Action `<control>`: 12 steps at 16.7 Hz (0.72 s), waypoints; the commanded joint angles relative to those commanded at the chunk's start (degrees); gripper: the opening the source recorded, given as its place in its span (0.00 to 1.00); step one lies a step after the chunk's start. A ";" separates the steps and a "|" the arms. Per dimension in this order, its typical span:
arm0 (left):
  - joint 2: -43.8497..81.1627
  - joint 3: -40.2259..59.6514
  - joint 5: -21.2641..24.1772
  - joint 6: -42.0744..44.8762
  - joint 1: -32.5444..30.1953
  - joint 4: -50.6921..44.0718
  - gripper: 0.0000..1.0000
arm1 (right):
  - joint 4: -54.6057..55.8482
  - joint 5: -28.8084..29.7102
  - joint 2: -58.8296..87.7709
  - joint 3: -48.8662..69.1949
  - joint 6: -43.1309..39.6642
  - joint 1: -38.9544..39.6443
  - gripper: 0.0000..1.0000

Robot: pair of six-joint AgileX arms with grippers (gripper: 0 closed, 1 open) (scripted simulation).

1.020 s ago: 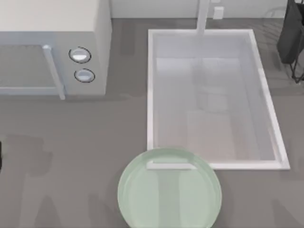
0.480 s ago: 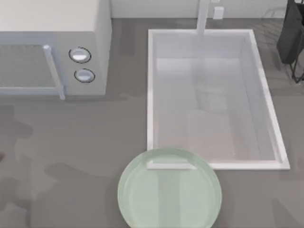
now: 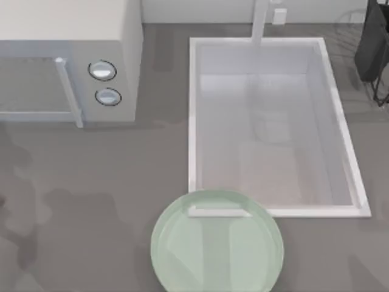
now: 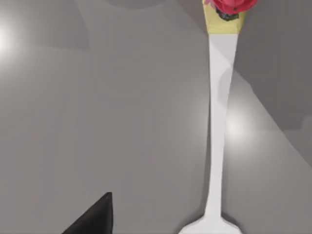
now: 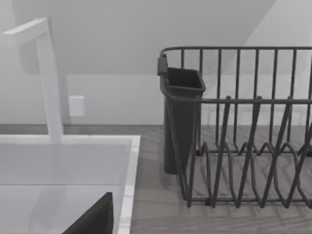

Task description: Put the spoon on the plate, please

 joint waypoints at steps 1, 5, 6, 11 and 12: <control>0.00 0.00 0.00 0.00 0.00 0.00 1.00 | 0.00 0.00 0.00 0.00 0.00 0.00 1.00; 0.31 -0.75 0.00 -0.11 -0.23 1.00 1.00 | 0.00 0.00 0.00 0.00 0.00 0.00 1.00; 0.97 -1.54 0.00 -0.13 -0.19 2.30 1.00 | 0.00 0.00 0.00 0.00 0.00 0.00 1.00; 7.07 -8.28 0.01 0.06 -0.05 15.81 1.00 | 0.00 0.00 0.00 0.00 0.00 0.00 1.00; 8.37 -9.73 0.01 0.11 -0.03 18.63 1.00 | 0.00 0.00 0.00 0.00 0.00 0.00 1.00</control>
